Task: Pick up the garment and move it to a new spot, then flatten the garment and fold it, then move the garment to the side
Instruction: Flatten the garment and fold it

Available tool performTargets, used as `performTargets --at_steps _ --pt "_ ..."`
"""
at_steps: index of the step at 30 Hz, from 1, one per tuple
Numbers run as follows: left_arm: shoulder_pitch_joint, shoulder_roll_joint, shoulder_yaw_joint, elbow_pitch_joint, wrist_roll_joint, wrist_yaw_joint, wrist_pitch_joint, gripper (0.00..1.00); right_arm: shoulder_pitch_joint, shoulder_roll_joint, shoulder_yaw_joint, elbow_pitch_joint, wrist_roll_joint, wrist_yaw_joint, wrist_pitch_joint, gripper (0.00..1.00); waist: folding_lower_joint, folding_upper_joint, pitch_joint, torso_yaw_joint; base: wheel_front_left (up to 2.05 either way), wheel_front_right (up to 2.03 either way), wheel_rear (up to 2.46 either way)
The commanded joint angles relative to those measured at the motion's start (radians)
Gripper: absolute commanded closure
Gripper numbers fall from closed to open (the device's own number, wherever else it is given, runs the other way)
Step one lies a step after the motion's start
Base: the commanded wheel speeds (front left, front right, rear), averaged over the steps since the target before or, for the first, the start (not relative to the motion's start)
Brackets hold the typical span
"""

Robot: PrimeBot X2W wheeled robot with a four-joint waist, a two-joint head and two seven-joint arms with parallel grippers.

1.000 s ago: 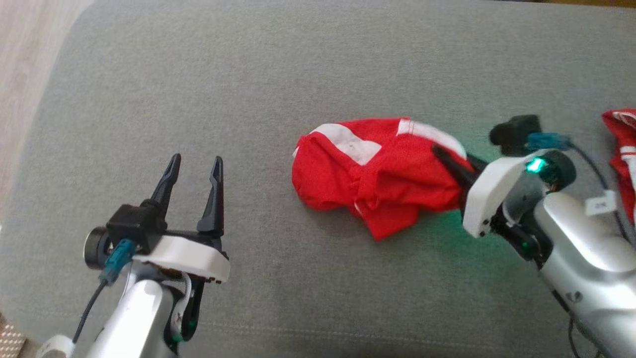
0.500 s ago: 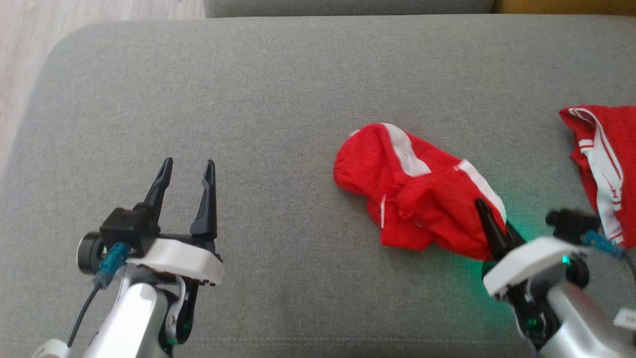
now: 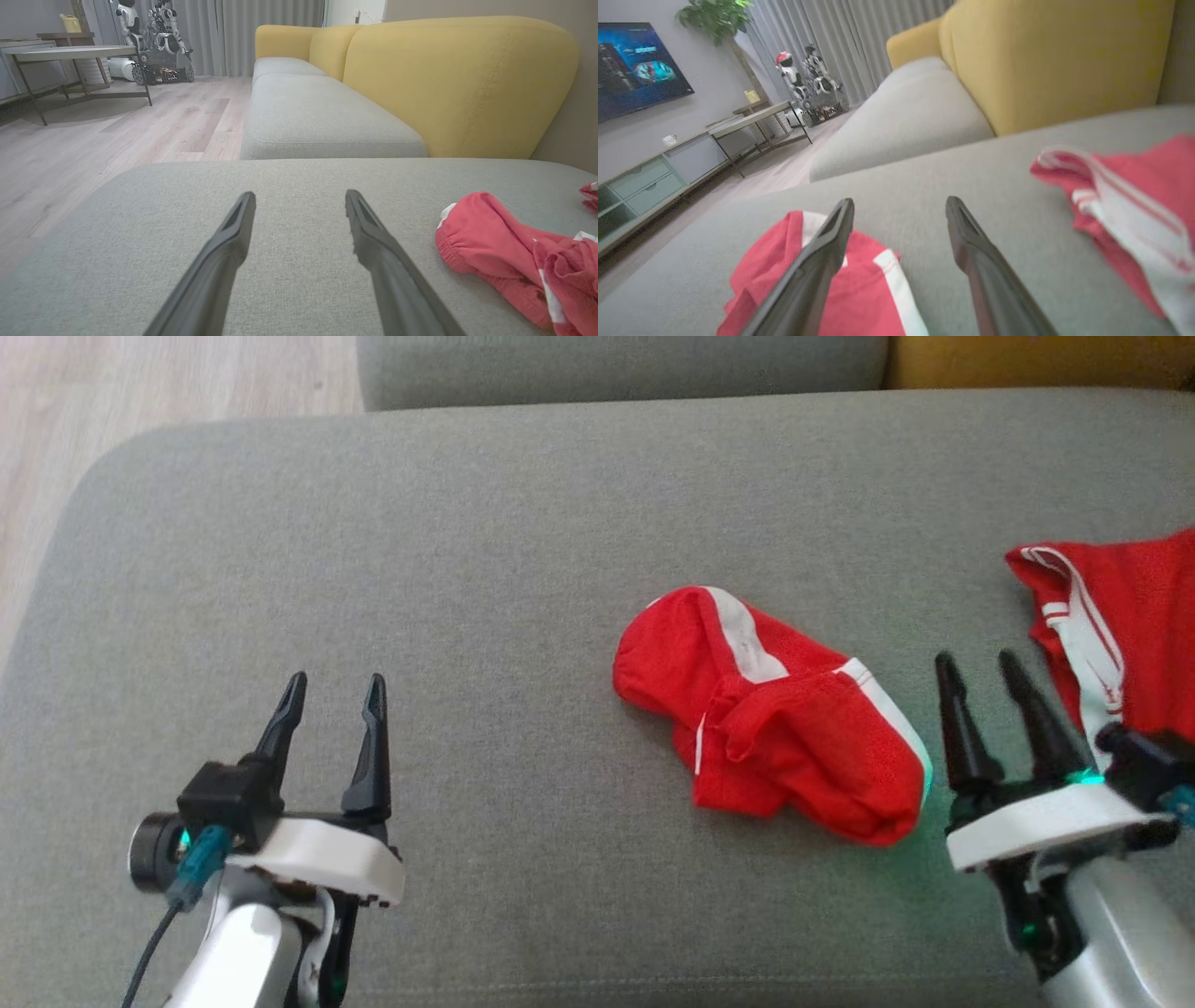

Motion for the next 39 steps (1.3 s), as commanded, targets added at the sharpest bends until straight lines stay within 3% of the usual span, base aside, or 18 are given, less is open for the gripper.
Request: performTargets --at_steps 1,7,16,39 --pt "-0.018 0.028 0.046 -0.04 -0.012 0.008 0.001 0.0 0.013 -0.012 -0.008 -0.065 -0.058 -0.001 -0.011 0.0 0.0 0.0 -0.014 -0.008 0.0 0.0 0.0" --pt "0.012 0.036 0.042 -0.048 -0.018 0.013 0.008 0.0 0.088 0.025 -0.085 -0.23 -0.241 -0.001 0.075 0.0 0.0 0.0 -0.054 -0.016 0.0 0.0 0.0" --pt "0.05 0.048 0.03 -0.06 -0.021 0.02 0.023 0.0 0.217 0.09 -0.126 -0.401 -0.315 -0.001 0.192 0.0 0.0 0.0 -0.089 -0.024 0.0 0.0 0.0" --pt "0.049 0.054 0.018 -0.073 -0.028 0.032 0.027 0.0 0.229 0.104 -0.13 -0.438 -0.311 -0.001 0.237 0.0 0.0 0.0 -0.086 -0.015 0.0 0.0 0.0"
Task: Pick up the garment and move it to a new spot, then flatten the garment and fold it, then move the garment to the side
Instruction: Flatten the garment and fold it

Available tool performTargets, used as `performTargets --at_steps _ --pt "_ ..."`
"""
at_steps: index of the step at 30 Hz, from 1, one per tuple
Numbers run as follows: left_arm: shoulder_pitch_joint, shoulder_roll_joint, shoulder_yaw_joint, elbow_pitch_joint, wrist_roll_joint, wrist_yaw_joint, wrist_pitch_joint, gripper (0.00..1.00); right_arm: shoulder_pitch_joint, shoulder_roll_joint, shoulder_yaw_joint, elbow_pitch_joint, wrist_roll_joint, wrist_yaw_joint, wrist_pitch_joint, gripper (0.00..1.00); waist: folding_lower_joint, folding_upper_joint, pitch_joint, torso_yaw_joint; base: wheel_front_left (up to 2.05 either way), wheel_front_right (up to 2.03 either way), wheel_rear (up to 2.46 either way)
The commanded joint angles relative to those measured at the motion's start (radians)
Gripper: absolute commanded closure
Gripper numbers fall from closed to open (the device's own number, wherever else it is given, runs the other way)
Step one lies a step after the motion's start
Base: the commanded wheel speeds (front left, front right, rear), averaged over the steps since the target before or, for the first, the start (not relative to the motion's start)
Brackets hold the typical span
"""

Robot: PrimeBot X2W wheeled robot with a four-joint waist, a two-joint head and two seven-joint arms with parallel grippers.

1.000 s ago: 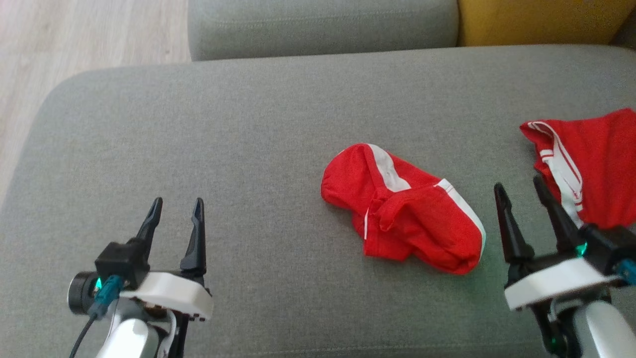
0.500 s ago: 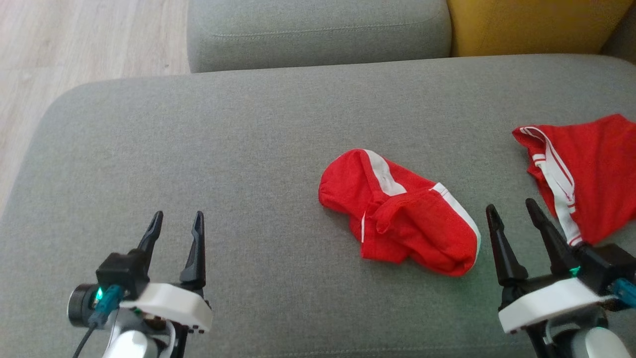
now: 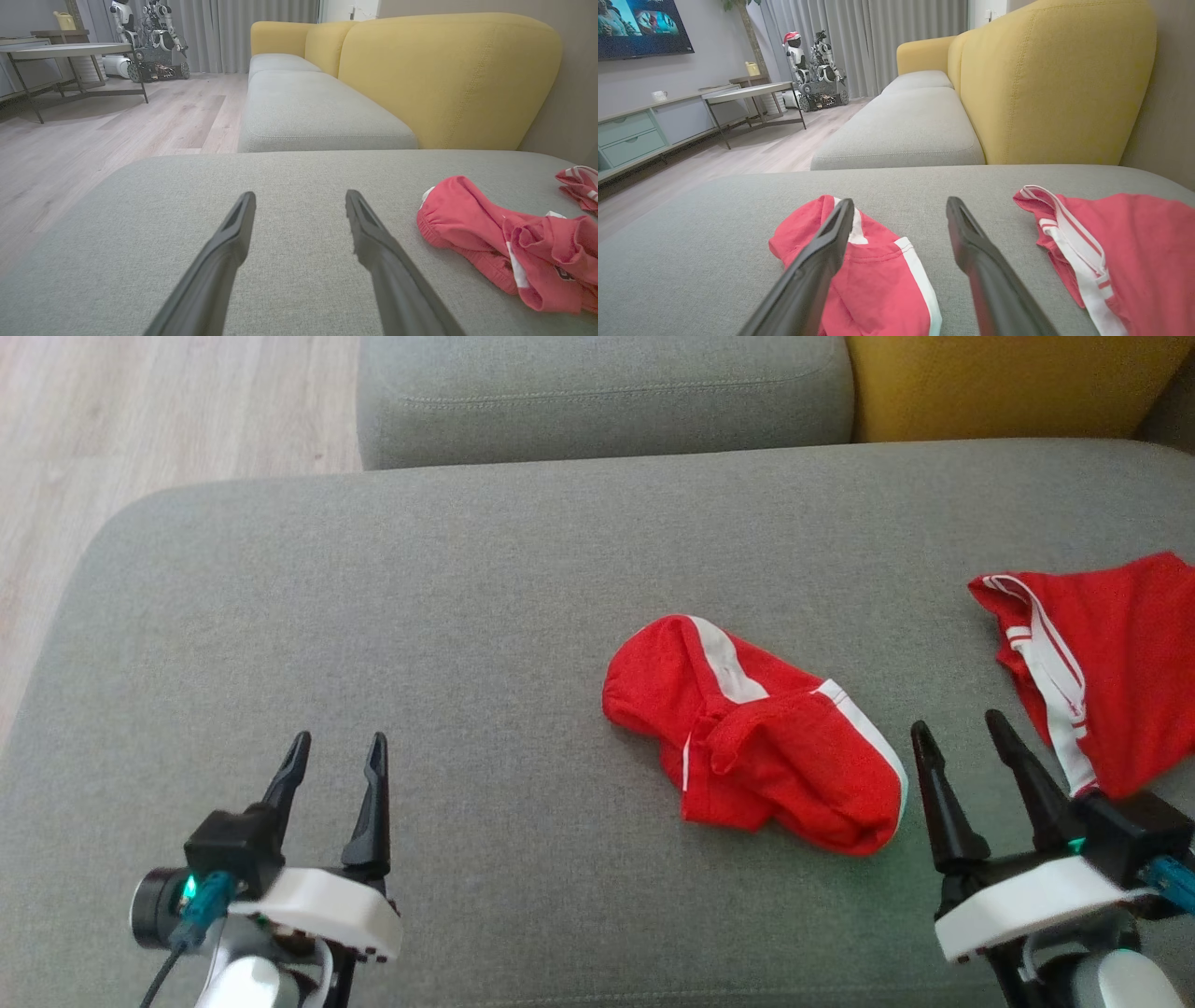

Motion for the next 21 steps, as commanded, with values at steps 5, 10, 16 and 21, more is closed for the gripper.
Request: performTargets --at_steps 5,10,16,21 --pt "-0.054 0.025 0.028 -0.04 -0.008 0.009 -0.003 0.0 -0.051 -0.031 0.049 -0.024 0.002 -0.001 0.026 0.0 0.0 0.0 0.011 0.011 0.0 0.0 0.0" --pt "-0.08 0.017 0.018 -0.042 -0.004 0.005 -0.005 0.0 -0.099 -0.071 0.144 0.039 -0.001 -0.001 0.077 0.0 0.0 0.0 0.044 0.037 0.0 0.0 0.0" --pt "-0.116 0.001 0.006 -0.031 -0.001 -0.005 -0.016 0.0 -0.182 -0.088 0.212 0.168 0.017 -0.001 0.072 0.0 0.0 0.0 0.09 0.075 0.0 0.0 0.0" --pt "-0.134 -0.007 0.005 -0.019 0.001 -0.007 -0.025 0.0 -0.231 -0.081 0.203 0.24 0.024 -0.001 0.053 1.0 0.0 0.0 0.116 0.084 0.0 0.0 0.0"
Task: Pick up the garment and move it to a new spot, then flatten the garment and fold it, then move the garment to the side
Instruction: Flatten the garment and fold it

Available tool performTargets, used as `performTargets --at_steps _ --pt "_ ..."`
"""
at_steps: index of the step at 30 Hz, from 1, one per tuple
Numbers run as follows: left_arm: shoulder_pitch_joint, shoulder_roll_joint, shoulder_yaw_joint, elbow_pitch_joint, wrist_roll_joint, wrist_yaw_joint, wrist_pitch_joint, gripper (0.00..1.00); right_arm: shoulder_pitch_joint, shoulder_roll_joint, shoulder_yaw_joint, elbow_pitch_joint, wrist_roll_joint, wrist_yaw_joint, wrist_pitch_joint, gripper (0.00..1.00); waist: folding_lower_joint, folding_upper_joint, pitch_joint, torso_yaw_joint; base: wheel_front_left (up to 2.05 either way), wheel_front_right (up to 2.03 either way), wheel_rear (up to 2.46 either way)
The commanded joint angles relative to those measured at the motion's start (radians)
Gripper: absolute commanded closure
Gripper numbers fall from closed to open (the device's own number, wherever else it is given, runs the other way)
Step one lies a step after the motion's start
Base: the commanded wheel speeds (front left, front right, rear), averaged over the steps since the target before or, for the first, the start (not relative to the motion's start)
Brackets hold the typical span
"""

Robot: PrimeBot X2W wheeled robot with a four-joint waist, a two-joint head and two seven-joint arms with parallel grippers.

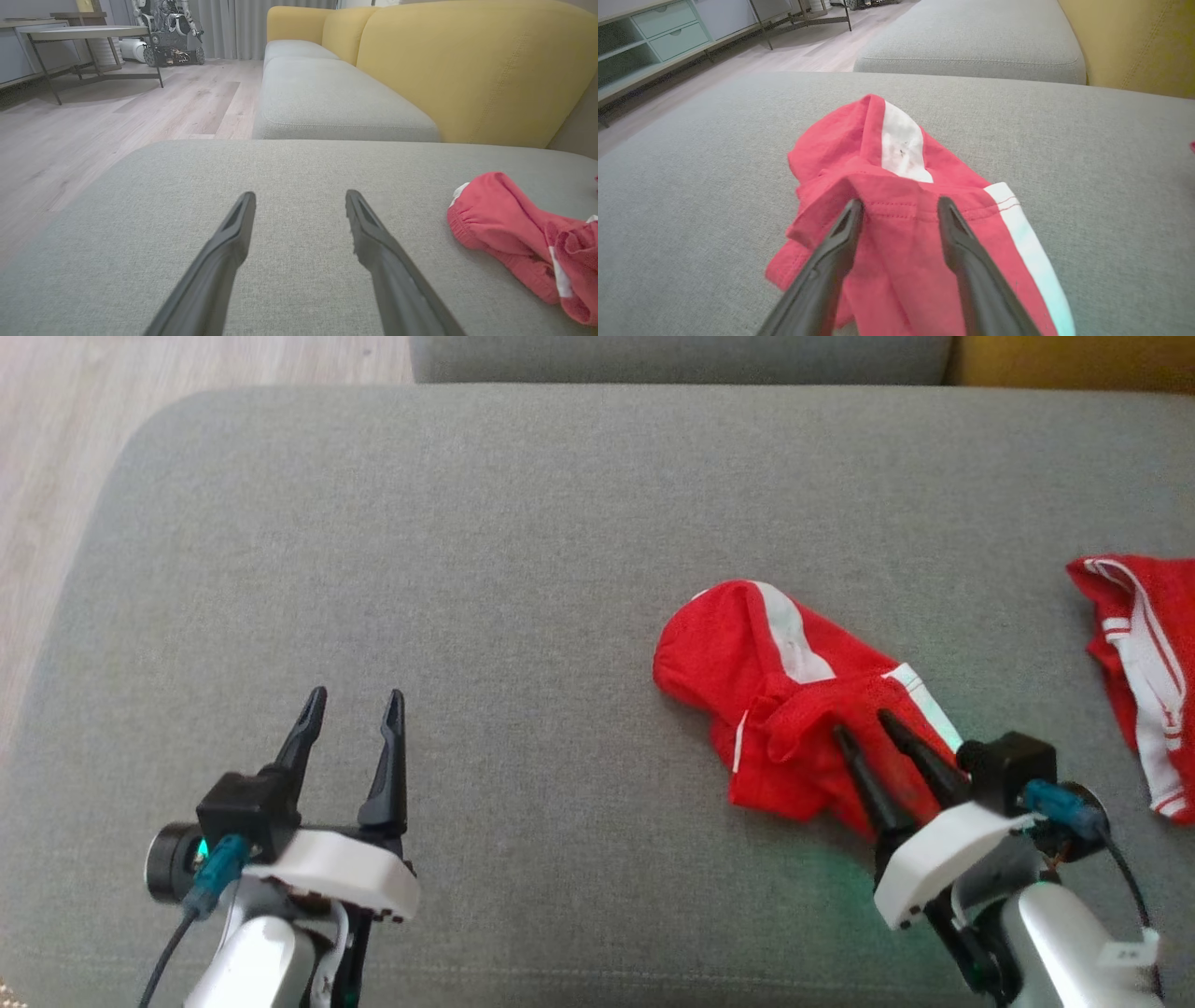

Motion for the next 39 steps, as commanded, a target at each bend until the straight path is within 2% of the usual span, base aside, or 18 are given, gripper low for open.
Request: performTargets --at_steps 1,5,9,12,20,21,22,26,30,33,39 --pt "-0.061 0.008 0.033 -0.026 0.001 -0.003 -0.013 0.0 -0.041 -0.014 0.004 -0.014 0.01 -0.001 -0.014 1.0 0.0 0.0 0.011 0.002 0.0 0.0 0.0" --pt "-0.064 0.009 0.039 -0.02 0.001 -0.001 -0.018 0.0 -0.051 -0.001 -0.04 -0.01 0.031 -0.001 -0.048 1.0 0.0 0.0 0.017 -0.011 0.0 0.0 0.0" --pt "-0.071 0.009 0.038 -0.017 0.003 -0.003 -0.021 0.0 -0.037 0.035 -0.13 -0.011 0.073 -0.001 -0.087 1.0 0.0 0.0 0.016 -0.025 0.0 0.0 0.0" --pt "-0.073 0.008 0.036 -0.015 0.003 -0.004 -0.023 0.0 -0.007 0.066 -0.211 0.012 0.094 -0.001 -0.099 1.0 0.0 0.0 0.01 -0.033 0.0 0.0 0.0" --pt "-0.073 0.011 0.035 -0.012 0.001 -0.004 -0.025 0.0 0.05 0.116 -0.313 0.095 0.104 -0.001 -0.103 1.0 0.0 0.0 0.007 -0.047 0.0 0.0 0.0" --pt "-0.073 0.012 0.035 -0.012 0.0 -0.004 -0.025 0.0 0.053 0.12 -0.317 0.106 0.102 -0.001 -0.104 0.6 0.0 0.0 0.007 -0.048 0.0 0.0 0.0" --pt "-0.072 0.013 0.035 -0.012 0.0 -0.004 -0.025 0.0 0.054 0.124 -0.317 0.112 0.1 -0.001 -0.106 0.0 0.0 0.0 0.006 -0.049 0.0 0.0 0.0" --pt "-0.067 0.017 0.037 -0.01 -0.003 -0.002 -0.026 0.0 0.055 0.134 -0.294 0.078 0.089 -0.001 -0.146 0.0 0.0 0.0 -0.004 -0.055 0.0 0.0 0.0" --pt "-0.053 0.021 0.042 -0.01 -0.008 0.004 -0.027 0.0 0.059 0.133 -0.264 -0.025 0.061 -0.001 -0.172 0.0 0.0 0.0 -0.024 -0.064 0.0 0.0 0.0" --pt "-0.037 0.025 0.045 -0.013 -0.013 0.01 -0.027 0.0 0.07 0.117 -0.231 -0.132 0.019 -0.001 -0.154 0.0 0.0 0.0 -0.045 -0.07 0.0 0.0 0.0" --pt "-0.014 0.031 0.039 -0.018 -0.015 0.015 -0.023 0.0 0.097 0.092 -0.18 -0.228 -0.052 -0.001 -0.11 0.0 0.0 0.0 -0.079 -0.07 0.0 0.0 0.0"
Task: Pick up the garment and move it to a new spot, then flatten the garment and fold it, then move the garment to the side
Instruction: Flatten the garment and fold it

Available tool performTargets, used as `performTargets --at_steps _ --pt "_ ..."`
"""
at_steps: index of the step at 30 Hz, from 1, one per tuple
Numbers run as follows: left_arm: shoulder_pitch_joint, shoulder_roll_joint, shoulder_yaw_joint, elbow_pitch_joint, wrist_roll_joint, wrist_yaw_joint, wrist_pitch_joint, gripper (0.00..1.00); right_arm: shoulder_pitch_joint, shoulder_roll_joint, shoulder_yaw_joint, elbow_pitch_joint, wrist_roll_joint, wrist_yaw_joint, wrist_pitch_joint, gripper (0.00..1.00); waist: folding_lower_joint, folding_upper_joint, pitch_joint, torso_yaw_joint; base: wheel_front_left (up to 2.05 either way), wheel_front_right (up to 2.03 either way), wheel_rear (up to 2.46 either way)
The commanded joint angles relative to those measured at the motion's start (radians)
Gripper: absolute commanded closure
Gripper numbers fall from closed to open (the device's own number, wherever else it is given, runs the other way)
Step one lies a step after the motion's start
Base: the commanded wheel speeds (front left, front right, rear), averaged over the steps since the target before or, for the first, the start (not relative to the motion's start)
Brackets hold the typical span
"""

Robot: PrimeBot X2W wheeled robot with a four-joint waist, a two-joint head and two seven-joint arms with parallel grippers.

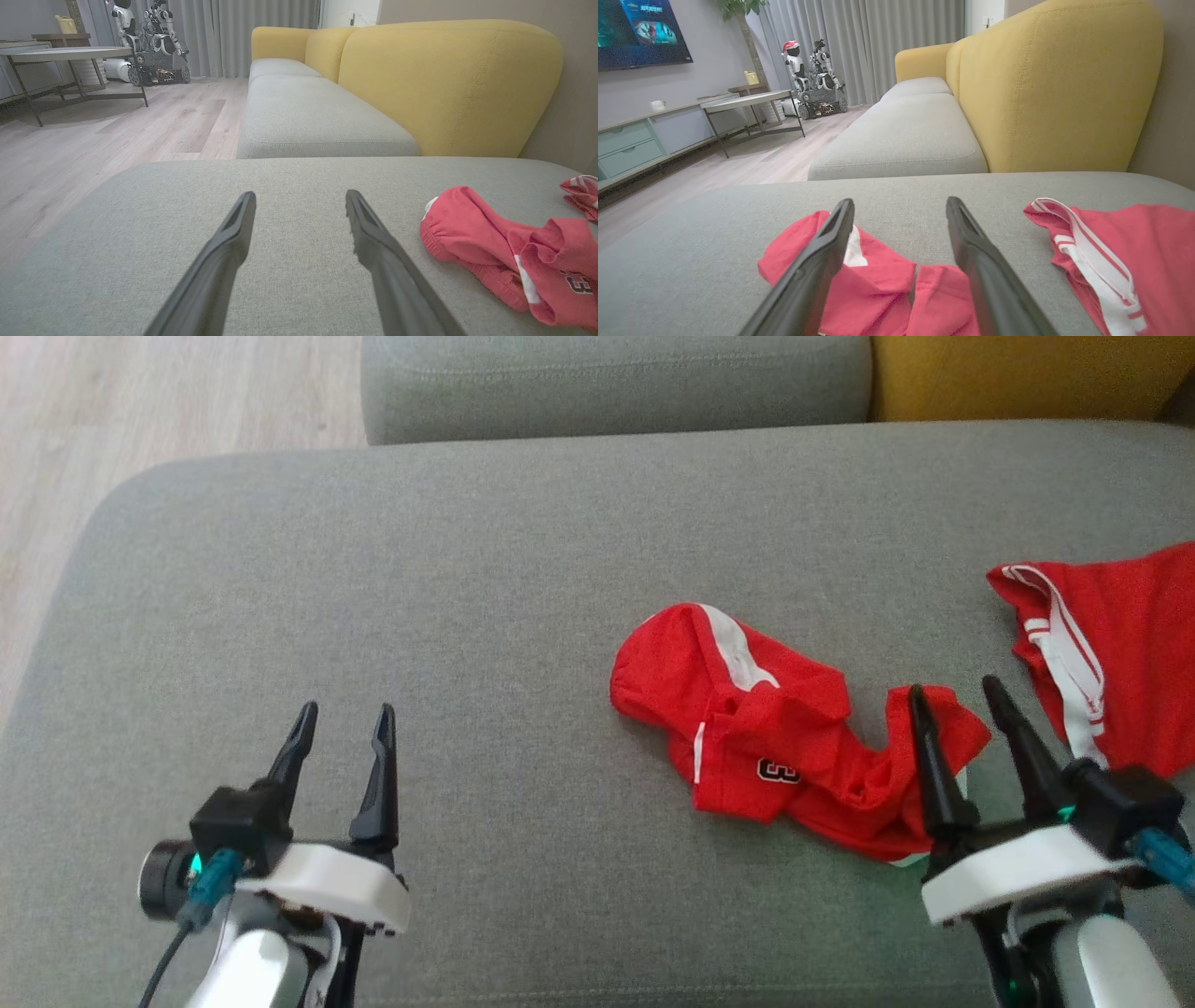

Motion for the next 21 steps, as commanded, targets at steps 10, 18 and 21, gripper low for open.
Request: performTargets --at_steps 10,18,21 --pt "0.012 0.037 0.025 -0.04 -0.011 0.011 0.005 0.0 0.041 0.001 0.03 -0.088 -0.017 -0.001 0.044 0.0 0.0 -0.0001 -0.042 0.003 0.0 0.0 0.0" --pt "0.018 0.04 0.02 -0.044 -0.017 0.013 0.01 0.0 0.051 0.008 0.026 -0.097 -0.018 -0.001 0.055 0.0 0.0 -0.0001 -0.051 0.004 0.0 0.0 0.0" --pt "0.014 0.041 0.017 -0.045 -0.017 0.011 0.01 0.0 0.051 0.009 0.024 -0.098 -0.016 -0.001 0.058 0.0 0.0 -0.0001 -0.051 0.004 0.0 0.0 0.0"
